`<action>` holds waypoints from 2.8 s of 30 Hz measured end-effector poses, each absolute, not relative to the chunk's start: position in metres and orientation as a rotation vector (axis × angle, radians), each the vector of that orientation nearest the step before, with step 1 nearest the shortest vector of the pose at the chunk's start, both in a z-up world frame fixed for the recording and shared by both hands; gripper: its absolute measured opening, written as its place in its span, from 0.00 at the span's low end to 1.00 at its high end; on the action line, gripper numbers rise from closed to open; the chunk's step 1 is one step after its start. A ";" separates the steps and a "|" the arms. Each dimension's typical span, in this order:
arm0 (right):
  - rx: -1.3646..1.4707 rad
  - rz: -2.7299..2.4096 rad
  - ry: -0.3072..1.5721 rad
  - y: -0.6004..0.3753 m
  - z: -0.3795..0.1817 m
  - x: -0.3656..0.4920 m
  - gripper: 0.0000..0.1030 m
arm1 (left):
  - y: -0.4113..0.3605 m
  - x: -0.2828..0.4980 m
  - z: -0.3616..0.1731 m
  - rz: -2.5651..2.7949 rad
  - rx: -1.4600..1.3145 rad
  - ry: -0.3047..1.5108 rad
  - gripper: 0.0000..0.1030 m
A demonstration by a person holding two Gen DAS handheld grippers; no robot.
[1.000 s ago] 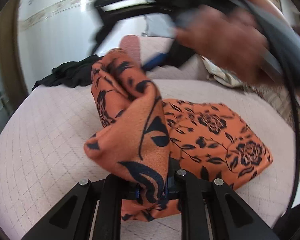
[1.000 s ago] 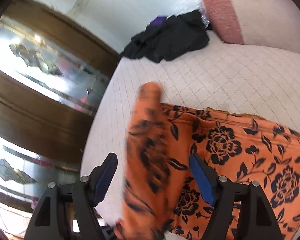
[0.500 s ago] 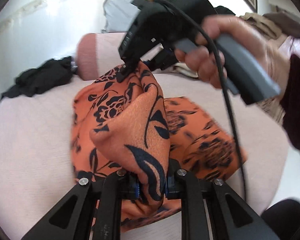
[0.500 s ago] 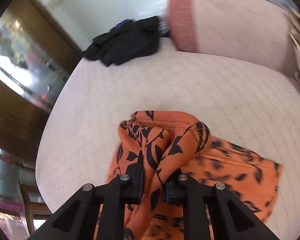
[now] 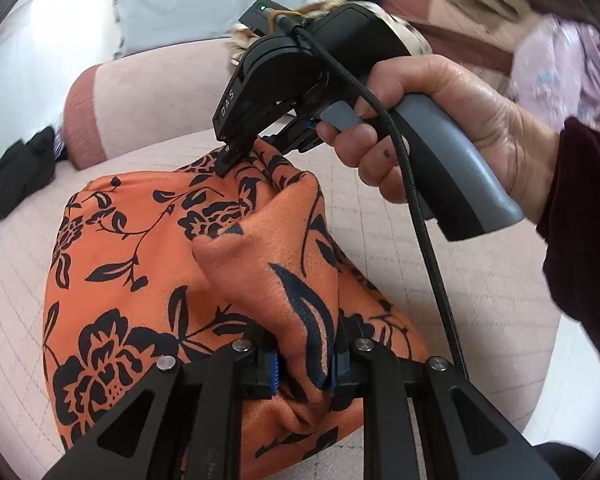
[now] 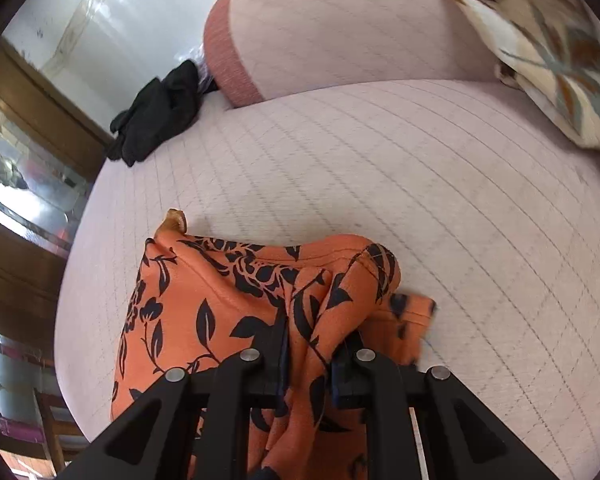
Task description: Fold small clothes
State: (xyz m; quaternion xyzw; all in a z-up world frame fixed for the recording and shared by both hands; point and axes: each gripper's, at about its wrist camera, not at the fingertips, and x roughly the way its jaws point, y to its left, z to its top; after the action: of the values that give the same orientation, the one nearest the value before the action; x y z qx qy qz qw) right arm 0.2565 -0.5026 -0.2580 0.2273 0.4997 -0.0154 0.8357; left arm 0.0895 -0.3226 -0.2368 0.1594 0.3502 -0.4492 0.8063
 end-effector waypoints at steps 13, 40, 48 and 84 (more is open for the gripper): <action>0.604 -0.251 0.942 -0.539 -0.251 0.174 0.60 | -0.233 0.110 -0.162 -1.072 0.215 0.620 0.72; 0.328 -0.164 1.080 -0.403 -0.227 0.105 0.35 | -0.187 0.157 -0.267 -0.824 0.299 0.992 0.76; 0.355 -0.345 1.028 -0.446 -0.235 0.199 0.35 | -0.191 0.160 -0.268 -0.814 0.303 0.997 0.80; 0.381 -0.148 0.977 -0.380 -0.218 0.207 0.45 | -0.187 0.154 -0.269 -0.785 0.294 1.012 0.84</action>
State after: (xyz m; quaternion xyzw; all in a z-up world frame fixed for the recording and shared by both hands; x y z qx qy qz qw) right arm 0.2069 -0.3801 -0.2179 0.1815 0.4661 -0.0706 0.8630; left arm 0.1539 -0.1867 -0.2690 0.1365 0.4705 -0.3649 0.7917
